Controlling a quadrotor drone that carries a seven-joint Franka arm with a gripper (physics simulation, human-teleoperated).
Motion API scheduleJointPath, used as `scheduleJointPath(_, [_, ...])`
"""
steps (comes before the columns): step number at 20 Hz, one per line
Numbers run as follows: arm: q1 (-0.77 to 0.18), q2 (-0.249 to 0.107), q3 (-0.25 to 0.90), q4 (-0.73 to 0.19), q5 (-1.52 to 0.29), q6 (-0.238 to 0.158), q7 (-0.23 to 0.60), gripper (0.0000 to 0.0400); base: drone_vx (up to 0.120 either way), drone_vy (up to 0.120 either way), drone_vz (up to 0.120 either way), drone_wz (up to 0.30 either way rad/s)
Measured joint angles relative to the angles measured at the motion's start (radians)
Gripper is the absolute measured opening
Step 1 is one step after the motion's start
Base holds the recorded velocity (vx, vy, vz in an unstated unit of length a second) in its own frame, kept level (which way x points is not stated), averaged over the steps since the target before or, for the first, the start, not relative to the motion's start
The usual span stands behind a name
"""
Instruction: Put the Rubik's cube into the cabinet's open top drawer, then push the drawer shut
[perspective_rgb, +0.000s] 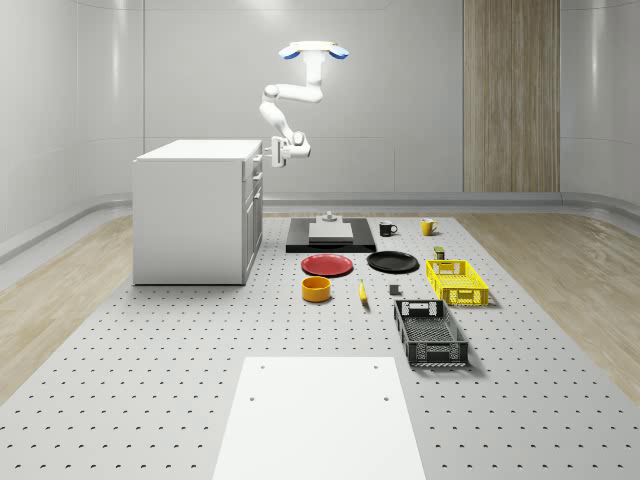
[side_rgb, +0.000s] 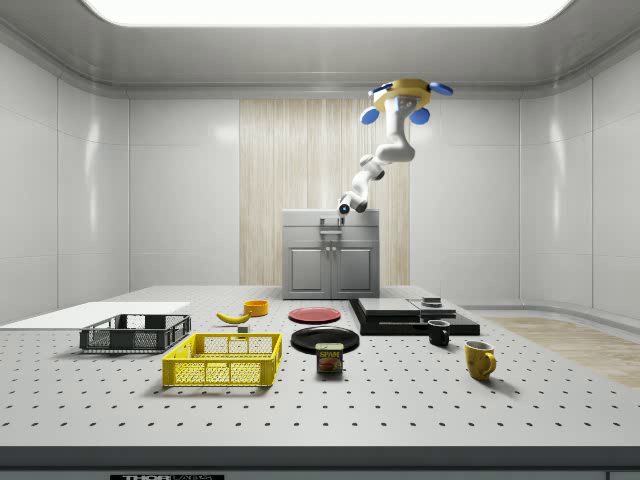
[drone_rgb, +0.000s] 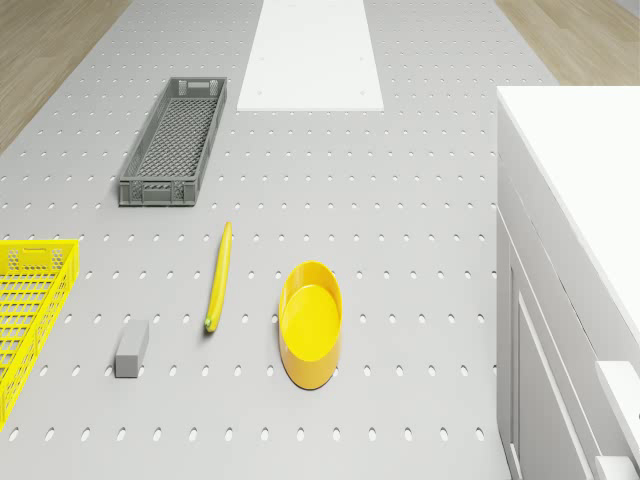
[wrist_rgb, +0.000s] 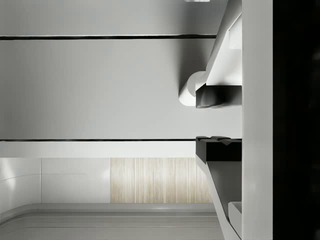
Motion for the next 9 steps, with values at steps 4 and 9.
scheduleJointPath(4, [0.003, -0.003, -0.01, 0.01, -0.005, 0.014, 0.002, 0.0099, 0.0, 0.05, 0.0, 0.0])
scheduleJointPath(9, [0.004, -0.004, -0.016, 0.017, -0.006, 0.022, 0.005, 0.0103, 0.0, 0.0, 0.0, 0.0])
